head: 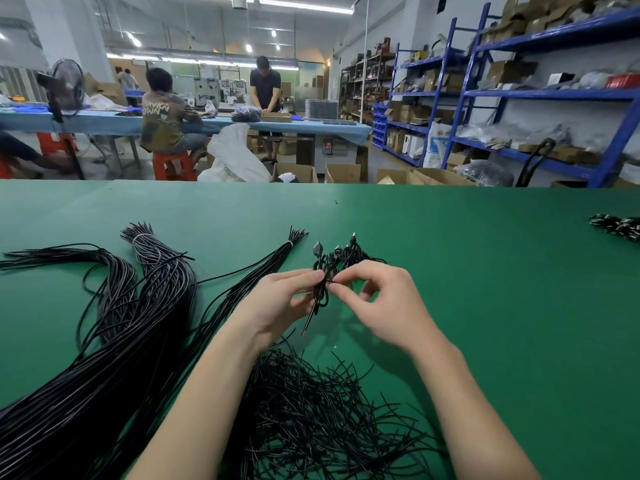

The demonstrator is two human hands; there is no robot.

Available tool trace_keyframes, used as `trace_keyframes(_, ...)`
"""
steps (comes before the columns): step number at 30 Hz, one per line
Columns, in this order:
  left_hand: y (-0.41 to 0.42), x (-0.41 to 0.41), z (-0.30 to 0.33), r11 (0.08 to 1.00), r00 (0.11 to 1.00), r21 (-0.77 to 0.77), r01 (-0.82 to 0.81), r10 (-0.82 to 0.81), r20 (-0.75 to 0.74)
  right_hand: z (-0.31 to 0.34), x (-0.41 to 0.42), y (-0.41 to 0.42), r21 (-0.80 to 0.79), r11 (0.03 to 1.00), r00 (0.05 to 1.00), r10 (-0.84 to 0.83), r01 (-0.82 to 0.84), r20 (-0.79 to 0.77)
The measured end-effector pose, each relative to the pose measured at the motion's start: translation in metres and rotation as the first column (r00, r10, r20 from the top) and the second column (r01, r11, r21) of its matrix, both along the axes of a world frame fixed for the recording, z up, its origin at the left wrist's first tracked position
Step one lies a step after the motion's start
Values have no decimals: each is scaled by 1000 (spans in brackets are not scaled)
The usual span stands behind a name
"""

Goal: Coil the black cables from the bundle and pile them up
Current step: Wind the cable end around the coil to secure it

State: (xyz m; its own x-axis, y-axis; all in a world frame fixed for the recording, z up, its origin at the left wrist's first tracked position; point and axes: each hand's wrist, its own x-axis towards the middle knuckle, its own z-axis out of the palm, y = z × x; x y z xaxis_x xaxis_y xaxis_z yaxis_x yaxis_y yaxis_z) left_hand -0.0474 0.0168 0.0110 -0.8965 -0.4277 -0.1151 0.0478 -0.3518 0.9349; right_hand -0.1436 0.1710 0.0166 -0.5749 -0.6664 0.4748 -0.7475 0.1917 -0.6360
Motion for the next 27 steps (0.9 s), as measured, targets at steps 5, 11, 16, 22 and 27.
trace_keyframes(5, 4, 1, 0, 996, 996, 14, 90, -90, -12, -2, 4, -4, -85, 993, 986, -92, 81, -141)
trace_keyframes(11, 8, -1, -2, 941, 976, -323, -100, 30, -213, 2, 8, -10, -347, 932, 103, 337, 107, 936)
trace_keyframes(16, 8, -3, -6, 981, 988, -158, -116, 97, -120, -5, 0, -4, -124, 973, 940, -150, 196, 308)
trace_keyframes(22, 8, -7, -7, 993, 988, 16, -115, 116, -106, -8, -2, -7, -212, 964, 984, -144, 163, 100)
trace_keyframes(27, 11, -12, -8, 976, 967, -96, -194, 174, -189, -8, 4, -18, -248, 944, 503, 111, 215, 857)
